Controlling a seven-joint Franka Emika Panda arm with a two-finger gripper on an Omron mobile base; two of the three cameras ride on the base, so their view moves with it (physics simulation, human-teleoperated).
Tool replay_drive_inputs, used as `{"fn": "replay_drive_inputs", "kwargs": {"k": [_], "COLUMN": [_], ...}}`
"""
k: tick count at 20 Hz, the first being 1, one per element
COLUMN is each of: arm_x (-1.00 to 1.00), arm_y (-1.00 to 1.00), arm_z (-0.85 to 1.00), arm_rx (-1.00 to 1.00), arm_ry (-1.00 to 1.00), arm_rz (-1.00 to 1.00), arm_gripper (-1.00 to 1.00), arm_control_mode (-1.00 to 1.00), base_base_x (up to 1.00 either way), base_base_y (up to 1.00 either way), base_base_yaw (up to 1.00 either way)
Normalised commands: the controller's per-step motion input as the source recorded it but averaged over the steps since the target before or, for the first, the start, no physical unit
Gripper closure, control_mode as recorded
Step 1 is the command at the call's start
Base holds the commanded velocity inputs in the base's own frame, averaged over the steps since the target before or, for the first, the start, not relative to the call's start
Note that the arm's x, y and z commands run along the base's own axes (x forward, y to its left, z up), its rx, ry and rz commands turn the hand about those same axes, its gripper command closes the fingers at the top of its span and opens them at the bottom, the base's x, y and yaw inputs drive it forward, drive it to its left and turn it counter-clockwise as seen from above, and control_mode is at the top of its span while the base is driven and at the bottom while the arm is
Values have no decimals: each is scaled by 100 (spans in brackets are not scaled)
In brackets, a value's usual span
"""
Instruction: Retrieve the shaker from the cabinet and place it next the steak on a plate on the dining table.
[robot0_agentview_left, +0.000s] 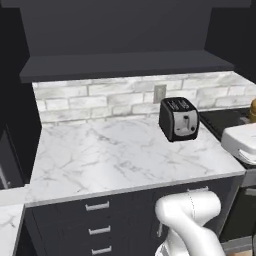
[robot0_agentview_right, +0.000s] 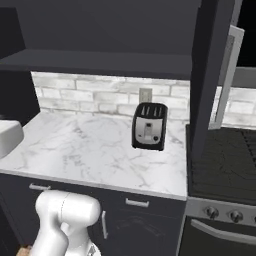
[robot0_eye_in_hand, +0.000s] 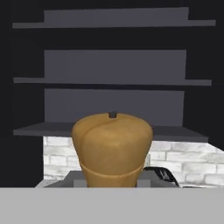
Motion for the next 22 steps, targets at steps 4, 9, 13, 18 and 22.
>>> {"fn": "replay_drive_inputs", "kwargs": {"k": [4, 9, 13, 18, 22], "arm_x": [0, 0, 0, 0, 0], "arm_y": [0, 0, 0, 0, 0], "arm_z": [0, 0, 0, 0, 0], "arm_rx": [0, 0, 0, 0, 0], "arm_ry": [0, 0, 0, 0, 0], "arm_rz": [0, 0, 0, 0, 0], "arm_gripper": [100, 100, 100, 100, 100], "arm_control_mode": [100, 100, 100, 100, 100], "base_base_x": [-100, -100, -100, -91, -19], "base_base_y": [-11, -9, 0, 0, -5], "base_base_yaw": [0, -5, -29, -11, -86]}}
